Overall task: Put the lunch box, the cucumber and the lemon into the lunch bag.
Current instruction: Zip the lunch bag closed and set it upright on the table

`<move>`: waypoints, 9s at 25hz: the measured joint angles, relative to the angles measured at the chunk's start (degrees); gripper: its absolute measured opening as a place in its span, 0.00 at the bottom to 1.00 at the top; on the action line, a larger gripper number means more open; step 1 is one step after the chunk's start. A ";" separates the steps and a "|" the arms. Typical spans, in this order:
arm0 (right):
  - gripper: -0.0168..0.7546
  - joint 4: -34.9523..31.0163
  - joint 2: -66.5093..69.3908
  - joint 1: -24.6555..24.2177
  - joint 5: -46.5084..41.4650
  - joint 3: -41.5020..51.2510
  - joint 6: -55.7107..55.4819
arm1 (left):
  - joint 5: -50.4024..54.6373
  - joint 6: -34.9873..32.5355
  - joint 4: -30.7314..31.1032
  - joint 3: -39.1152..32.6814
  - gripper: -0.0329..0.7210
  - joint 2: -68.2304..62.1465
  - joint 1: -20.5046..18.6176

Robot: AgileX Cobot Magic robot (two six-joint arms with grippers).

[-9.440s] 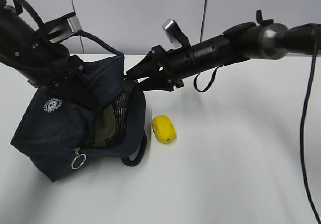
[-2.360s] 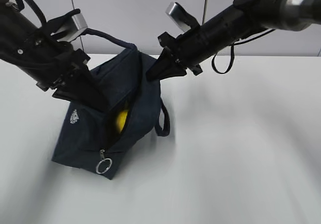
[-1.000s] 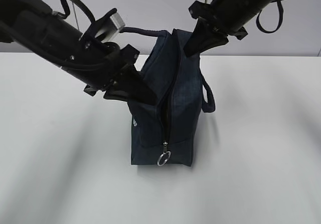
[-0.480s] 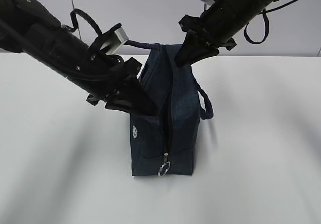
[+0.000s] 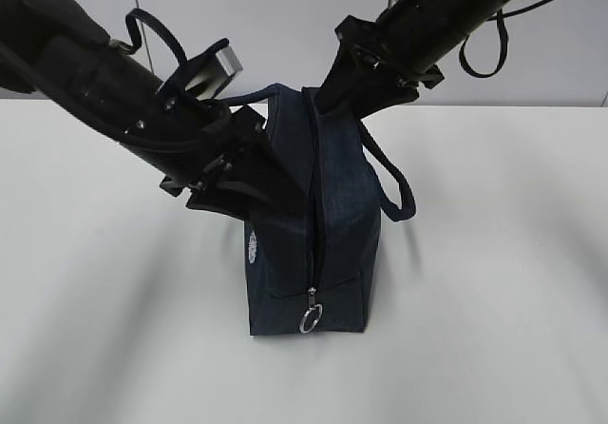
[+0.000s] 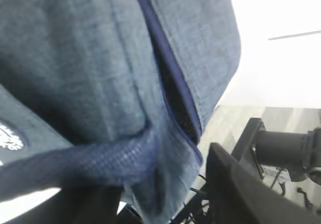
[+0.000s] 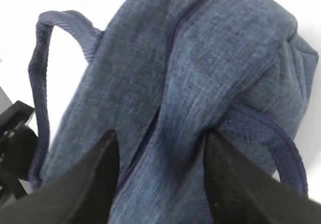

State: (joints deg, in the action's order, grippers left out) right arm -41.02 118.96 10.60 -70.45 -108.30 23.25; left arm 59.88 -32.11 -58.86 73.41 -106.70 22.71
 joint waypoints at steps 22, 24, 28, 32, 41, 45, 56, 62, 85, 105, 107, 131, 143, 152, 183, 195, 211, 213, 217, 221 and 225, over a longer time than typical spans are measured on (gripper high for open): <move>0.49 -0.66 -28.59 0.00 20.42 0.00 7.74 | -11.24 3.28 20.87 0.00 0.50 20.91 0.00; 0.48 1.24 -31.67 0.00 20.42 0.48 8.13 | -11.34 3.38 21.43 0.00 0.50 22.06 0.00; 0.47 2.87 -39.13 0.00 20.29 4.98 8.48 | -11.60 3.38 23.19 0.00 0.48 24.35 0.00; 0.47 3.22 -48.54 0.00 21.51 13.94 8.97 | -11.89 3.38 23.76 0.00 0.48 25.80 0.00; 0.46 3.46 -71.87 0.00 29.81 44.51 13.96 | -13.04 3.38 23.91 -0.22 0.47 27.98 0.00; 0.46 3.46 -81.49 0.03 33.42 57.09 15.60 | -14.87 3.40 23.91 -2.40 0.47 29.69 0.00; 0.46 -2.04 -88.64 0.13 34.68 71.41 16.05 | -22.41 -0.84 23.91 -13.86 0.47 41.56 0.00; 0.46 -3.90 -84.45 0.13 25.66 71.41 17.79 | -23.18 -0.96 23.91 -18.79 0.44 46.29 0.00; 0.46 -36.67 -47.76 10.24 33.50 76.49 43.35 | -21.35 -1.06 23.54 -20.75 0.40 49.57 0.00; 0.52 -62.15 -21.77 16.37 38.74 68.04 51.72 | -19.37 -0.95 23.54 -20.75 0.39 49.57 0.00; 0.52 -62.15 -21.18 16.37 39.12 68.06 51.36 | -18.88 -0.95 23.54 -20.75 0.39 49.57 0.00; 0.52 -62.69 -20.53 16.37 43.48 68.03 50.88 | -18.87 -0.95 23.54 -20.75 0.38 49.70 0.26; 0.52 -63.04 -15.10 19.86 43.82 64.77 54.37 | -18.43 -0.95 23.54 -20.75 0.38 49.73 0.26; 0.44 -63.16 -14.70 19.98 47.40 64.47 53.86 | -18.19 -0.95 23.54 -20.75 0.37 49.73 0.26; 0.02 -46.14 -16.32 19.98 39.08 64.47 40.42 | -16.93 -0.95 23.52 -20.75 0.36 49.73 0.26; 0.02 -32.54 -25.07 19.98 37.27 64.58 31.63 | -16.93 -0.95 23.39 -20.87 0.36 49.73 0.26; 0.02 -21.71 -30.86 19.98 36.84 60.52 25.26 | -16.93 -0.95 23.29 -26.27 0.36 49.73 0.26; 0.02 -20.96 -30.86 19.88 36.72 58.72 25.10 | -17.03 -0.95 23.29 -26.35 0.36 49.61 0.26; 0.02 -19.23 -30.86 19.88 36.86 55.03 23.99 | -17.03 -0.95 23.17 -26.35 0.36 49.00 0.26; 0.02 -15.38 -30.86 19.88 37.75 53.00 21.45 | -17.39 -0.95 21.83 -27.42 0.36 48.33 0.26; 0.02 -13.56 -30.86 19.88 38.79 51.73 20.52 | -19.23 -0.95 20.15 -30.81 0.36 47.85 0.26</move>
State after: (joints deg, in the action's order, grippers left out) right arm -54.58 88.10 30.47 -31.66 -56.57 43.77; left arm 40.65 -33.06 -38.71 42.61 -58.85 22.97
